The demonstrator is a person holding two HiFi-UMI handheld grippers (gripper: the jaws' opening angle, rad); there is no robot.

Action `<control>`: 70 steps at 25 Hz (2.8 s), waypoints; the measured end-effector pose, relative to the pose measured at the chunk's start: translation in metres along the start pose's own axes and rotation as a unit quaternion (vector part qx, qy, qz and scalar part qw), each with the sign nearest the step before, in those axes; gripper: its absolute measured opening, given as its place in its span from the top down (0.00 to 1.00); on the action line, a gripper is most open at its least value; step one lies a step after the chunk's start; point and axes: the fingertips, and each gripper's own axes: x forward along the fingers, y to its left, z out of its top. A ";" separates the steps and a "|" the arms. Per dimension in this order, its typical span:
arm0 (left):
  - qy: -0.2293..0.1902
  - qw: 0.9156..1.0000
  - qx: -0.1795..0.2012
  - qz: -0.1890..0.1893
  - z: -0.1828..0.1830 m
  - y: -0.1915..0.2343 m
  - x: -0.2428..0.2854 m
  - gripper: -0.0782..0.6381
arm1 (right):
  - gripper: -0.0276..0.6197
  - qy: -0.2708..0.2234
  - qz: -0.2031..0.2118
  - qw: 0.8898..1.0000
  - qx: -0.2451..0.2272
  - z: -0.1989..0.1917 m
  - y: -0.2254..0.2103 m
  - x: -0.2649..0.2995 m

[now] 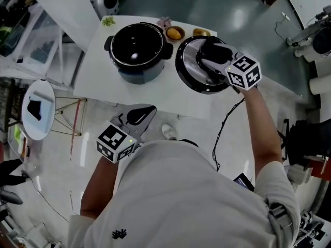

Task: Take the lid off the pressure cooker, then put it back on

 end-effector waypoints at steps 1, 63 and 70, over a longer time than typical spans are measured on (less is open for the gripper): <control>0.001 1.000 0.001 0.000 0.001 -0.001 0.002 0.88 | 0.51 0.002 -0.001 1.000 0.001 -0.005 -0.001 -0.001; 0.065 0.992 -0.073 0.086 -0.019 0.034 0.063 0.88 | 0.51 0.001 0.084 0.995 -0.059 -0.185 0.052 0.134; 0.060 0.992 -0.076 0.086 -0.021 0.032 0.067 0.88 | 0.50 -0.003 0.085 0.995 -0.057 -0.185 0.052 0.134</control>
